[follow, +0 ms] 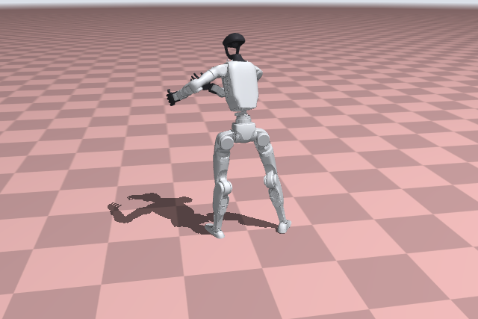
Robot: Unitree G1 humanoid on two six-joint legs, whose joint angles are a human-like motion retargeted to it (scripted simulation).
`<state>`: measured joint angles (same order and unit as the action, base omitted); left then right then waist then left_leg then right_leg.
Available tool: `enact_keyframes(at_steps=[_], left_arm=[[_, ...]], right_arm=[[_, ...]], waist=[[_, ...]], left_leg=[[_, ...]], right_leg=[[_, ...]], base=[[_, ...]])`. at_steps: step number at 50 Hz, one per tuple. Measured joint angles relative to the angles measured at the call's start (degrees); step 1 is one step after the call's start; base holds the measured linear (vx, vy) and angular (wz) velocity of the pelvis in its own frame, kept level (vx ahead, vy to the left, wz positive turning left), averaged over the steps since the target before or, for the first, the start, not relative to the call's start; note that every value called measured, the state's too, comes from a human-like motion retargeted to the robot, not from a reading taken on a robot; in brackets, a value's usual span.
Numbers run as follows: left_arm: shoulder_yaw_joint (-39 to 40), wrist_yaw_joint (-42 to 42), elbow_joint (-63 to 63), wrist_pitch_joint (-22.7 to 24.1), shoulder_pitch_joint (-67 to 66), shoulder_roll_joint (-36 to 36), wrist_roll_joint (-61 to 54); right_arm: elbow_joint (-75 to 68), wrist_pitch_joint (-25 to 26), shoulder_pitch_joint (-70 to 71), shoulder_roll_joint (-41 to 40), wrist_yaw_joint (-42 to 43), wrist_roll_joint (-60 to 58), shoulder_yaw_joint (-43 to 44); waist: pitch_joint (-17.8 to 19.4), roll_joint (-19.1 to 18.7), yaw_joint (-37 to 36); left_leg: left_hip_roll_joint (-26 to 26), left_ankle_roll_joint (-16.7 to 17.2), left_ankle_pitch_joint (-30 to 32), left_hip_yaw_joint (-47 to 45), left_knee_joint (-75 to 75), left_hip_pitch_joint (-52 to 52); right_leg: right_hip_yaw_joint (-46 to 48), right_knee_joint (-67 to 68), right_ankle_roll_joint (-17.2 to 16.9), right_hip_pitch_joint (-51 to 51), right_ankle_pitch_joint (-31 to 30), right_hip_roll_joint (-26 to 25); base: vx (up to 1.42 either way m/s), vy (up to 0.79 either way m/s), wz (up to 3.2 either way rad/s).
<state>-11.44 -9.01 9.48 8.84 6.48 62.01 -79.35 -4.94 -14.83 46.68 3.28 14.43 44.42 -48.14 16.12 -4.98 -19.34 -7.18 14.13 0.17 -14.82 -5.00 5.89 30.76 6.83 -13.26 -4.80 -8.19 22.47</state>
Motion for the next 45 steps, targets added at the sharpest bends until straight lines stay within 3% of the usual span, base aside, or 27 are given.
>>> enact_keyframes(at_steps=[3,7,8,10,15,20,21,22,23,25,35,45], left_arm=[[-5.17,4.49,0.95,2.58,0.50,-5.06,4.51],[-11.41,8.20,1.87,4.21,1.21,-13.33,9.48],[-12.51,7.90,2.11,4.09,1.22,-15.66,10.74],[-14.08,9.81,2.18,4.36,1.43,-20.86,11.38],[-18.75,9.08,2.20,3.32,4.35,-31.14,12.30],[-25.84,10.14,1.70,2.96,16.34,-37.64,11.10],[-27.64,10.19,2.02,3.50,20.87,-38.76,9.14],[-29.20,11.12,2.23,3.93,25.04,-39.88,7.92],[-30.27,13.82,2.23,4.14,28.50,-41.04,8.20],[-32.31,10.98,1.36,4.29,35.76,-42.85,4.34],[-36.19,10.57,2.82,10.22,65.51,-48.78,-5.99],[-34.95,9.64,7.19,9.65,70.73,-49.01,-3.02]], right_arm=[[-0.14,-0.92,-6.27,3.62,0.69,1.16,0.34],[-0.30,-2.56,-14.24,9.30,0.53,4.42,2.73],[-1.06,-1.23,-14.77,12.01,-1.39,-1.67,3.40],[-0.52,-0.71,-14.80,16.89,8.69,-14.99,2.57],[-2.17,2.14,-12.96,28.73,6.21,-24.37,4.52],[-2.54,0.19,-6.91,38.37,7.59,-18.00,8.55],[-2.14,-5.07,-6.79,38.24,3.85,2.61,12.05],[-2.12,-8.20,-6.03,38.66,2.30,16.02,14.78],[-2.86,-7.06,-3.98,40.20,5.12,15.08,15.96],[-1.93,-8.07,0.10,43.25,0.57,18.07,17.99],[-6.02,-10.38,21.98,56.16,-0.85,18.26,18.93],[-9.64,-10.97,26.88,52.73,-1.73,19.91,18.89]], waist=[[1.20,1.21,1.33],[1.12,2.15,3.46],[1.01,2.41,4.44],[0.70,3.23,7.18],[-1.07,5.09,15.82],[-1.94,5.68,22.27],[-1.47,5.76,23.23],[-1.25,5.87,24.13],[-1.55,6.05,24.88],[-1.83,6.30,26.30],[-3.87,6.98,28.61],[-3.41,6.02,27.88]], left_leg=[[-0.64,-0.59,0.01,-2.11,0.00,0.26],[-5.00,0.46,1.02,-5.98,0.00,1.44],[-6.02,0.71,1.29,-6.91,0.00,1.50],[-7.00,0.87,2.02,-8.74,0.00,2.02],[-9.37,0.87,2.96,-12.56,0.00,0.04],[-12.71,0.50,4.38,-16.79,0.00,-5.04],[-13.09,0.18,4.97,-17.51,0.00,-5.94],[-13.45,-0.20,5.58,-18.26,0.03,-6.71],[-13.75,-0.70,6.21,-19.07,0.11,-7.19],[-14.42,-1.53,7.25,-20.52,0.98,-7.83],[-14.21,-5.46,9.89,-21.27,7.03,-8.52],[-14.91,-5.09,7.46,-16.65,9.15,-7.73]], right_leg=[[-0.58,-2.14,-1.56,-0.55,1.34,-0.97],[-2.81,-4.89,-1.74,-3.64,1.86,-5.96],[-3.55,-5.19,-1.74,-4.40,1.97,-7.05],[-5.00,-5.65,-1.74,-6.26,1.74,-8.41],[-8.39,-4.93,-1.74,-7.94,2.69,-10.90],[-11.32,-3.70,-1.74,-6.48,4.43,-14.46],[-11.63,-3.64,-1.74,-5.92,4.53,-15.01],[-12.00,-3.56,-1.74,-5.51,4.62,-15.54],[-12.44,-3.47,-1.74,-5.40,4.68,-16.02],[-13.11,-3.44,-1.74,-4.97,4.64,-16.87],[-16.12,-1.66,-1.74,-3.30,5.40,-15.42],[-17.14,-2.06,-1.74,-3.60,4.74,-15.69]], base=[[-0.09,-0.22,-0.65],[-0.13,-0.35,-1.01],[-0.12,-0.34,-1.00],[-0.12,-0.28,-0.89],[0.01,-0.27,-0.76],[0.11,-0.29,-0.73],[0.08,-0.26,-0.54],[0.07,-0.25,-0.47],[0.07,-0.24,-0.47],[0.07,-0.22,-0.42],[0.08,-0.06,-0.22],[-0.01,0.03,-0.02]])
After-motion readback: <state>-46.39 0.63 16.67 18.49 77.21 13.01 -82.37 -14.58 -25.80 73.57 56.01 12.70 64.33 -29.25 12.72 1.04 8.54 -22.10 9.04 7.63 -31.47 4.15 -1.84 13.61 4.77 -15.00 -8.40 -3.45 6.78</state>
